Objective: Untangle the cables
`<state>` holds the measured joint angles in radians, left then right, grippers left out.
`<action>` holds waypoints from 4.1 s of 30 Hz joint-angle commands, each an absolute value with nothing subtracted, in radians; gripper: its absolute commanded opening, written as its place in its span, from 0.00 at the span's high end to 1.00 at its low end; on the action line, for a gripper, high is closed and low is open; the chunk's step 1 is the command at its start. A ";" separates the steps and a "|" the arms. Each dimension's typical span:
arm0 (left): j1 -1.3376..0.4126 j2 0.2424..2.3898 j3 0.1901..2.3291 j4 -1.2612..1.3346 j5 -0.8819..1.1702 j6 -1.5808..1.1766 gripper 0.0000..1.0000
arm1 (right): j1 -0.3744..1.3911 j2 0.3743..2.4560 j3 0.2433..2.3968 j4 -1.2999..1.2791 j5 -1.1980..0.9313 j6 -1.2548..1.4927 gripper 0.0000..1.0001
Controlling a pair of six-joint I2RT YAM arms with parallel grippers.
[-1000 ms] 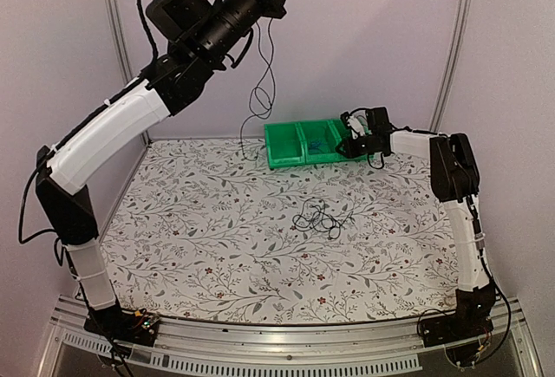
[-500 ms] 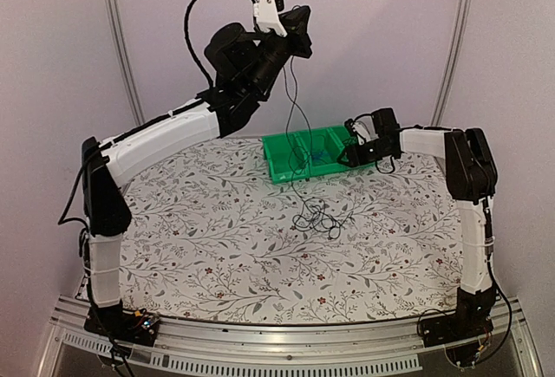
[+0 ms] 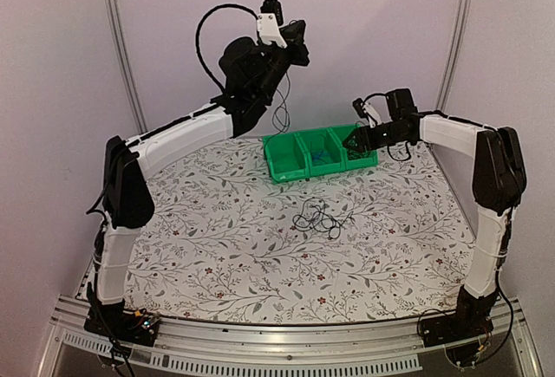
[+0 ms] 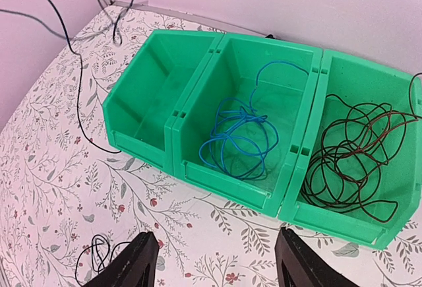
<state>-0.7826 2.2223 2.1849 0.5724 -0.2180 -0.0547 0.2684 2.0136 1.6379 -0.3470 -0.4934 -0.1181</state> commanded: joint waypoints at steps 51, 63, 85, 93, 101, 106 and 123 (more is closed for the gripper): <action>-0.663 2.582 2.279 0.192 -0.440 -0.525 1.00 | 0.261 1.939 1.488 -0.414 -0.532 -0.181 0.42; -0.658 2.634 2.293 0.017 -0.317 -0.703 1.00 | 0.262 1.926 1.456 -0.414 -0.561 -0.169 0.44; -0.604 2.408 2.213 -0.162 -0.124 -0.653 0.51 | 0.271 1.919 1.513 -0.424 -0.653 -0.216 0.47; -0.603 2.100 1.865 -0.185 -0.063 -0.563 0.40 | 0.271 1.891 1.469 -0.414 -0.651 -0.209 0.47; -0.662 2.023 1.578 -0.068 -0.040 -0.450 0.47 | 0.270 1.875 1.448 -0.419 -0.652 -0.205 0.47; -0.745 2.118 1.610 -0.091 -0.108 -0.369 0.46 | 0.271 1.875 1.446 -0.432 -0.650 -0.212 0.47; -0.758 2.377 1.864 -0.328 -0.190 -0.575 0.62 | 0.272 1.854 1.413 -0.431 -0.637 -0.212 0.47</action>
